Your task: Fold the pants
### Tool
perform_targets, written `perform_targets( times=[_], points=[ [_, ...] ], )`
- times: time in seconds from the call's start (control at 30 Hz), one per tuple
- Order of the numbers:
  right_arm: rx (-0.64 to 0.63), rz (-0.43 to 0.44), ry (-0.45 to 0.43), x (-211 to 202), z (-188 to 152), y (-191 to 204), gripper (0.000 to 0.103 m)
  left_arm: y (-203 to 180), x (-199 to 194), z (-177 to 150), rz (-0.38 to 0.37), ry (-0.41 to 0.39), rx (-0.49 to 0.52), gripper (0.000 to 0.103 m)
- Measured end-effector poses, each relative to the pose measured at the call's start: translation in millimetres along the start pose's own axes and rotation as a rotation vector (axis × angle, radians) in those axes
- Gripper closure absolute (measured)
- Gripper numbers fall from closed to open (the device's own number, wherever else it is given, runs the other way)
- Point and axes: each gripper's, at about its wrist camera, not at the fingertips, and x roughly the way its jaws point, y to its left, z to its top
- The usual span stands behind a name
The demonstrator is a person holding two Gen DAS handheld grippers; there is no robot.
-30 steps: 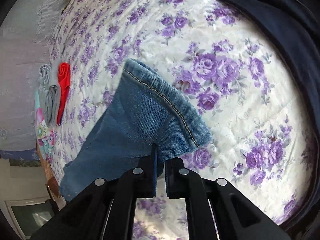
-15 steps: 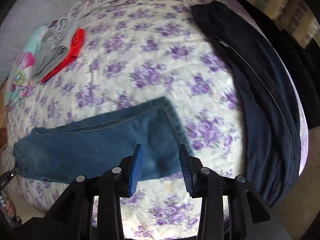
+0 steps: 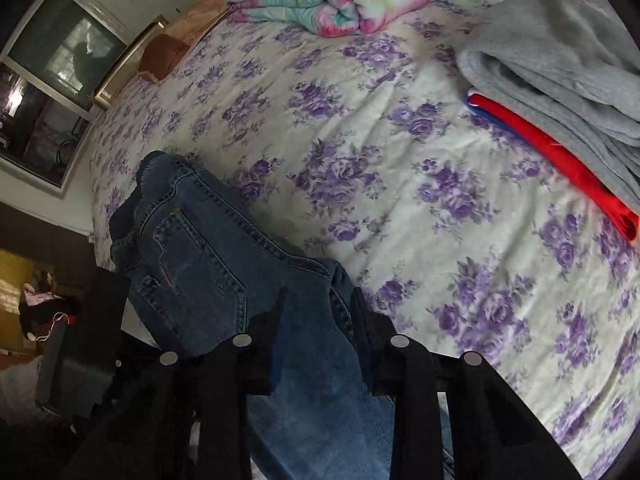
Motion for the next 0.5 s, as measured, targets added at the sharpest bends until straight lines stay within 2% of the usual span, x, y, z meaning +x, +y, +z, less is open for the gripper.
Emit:
perform_targets(
  times=[0.23,0.27,0.3,0.4,0.5],
  points=[
    [-0.008,0.019,0.104,30,-1,-5,0.075,-5,-2,-3,0.035,-0.011,0.043,0.096],
    [0.002,0.049,0.091,30,-1,-6,0.096,-5,-2,-3,0.035,-0.01,0.044,0.096],
    [0.016,0.048,0.079,29,1,-5,0.096,-6,-2,-3,0.038,-0.008,0.046,0.096],
    [-0.049,-0.062,0.036,17,9,15,0.098,-8,-4,-3,0.062,-0.016,0.06,0.096],
    [-0.079,-0.134,0.074,39,14,16,0.098,-12,0,-4,0.085,-0.024,0.072,0.096]
  ],
)
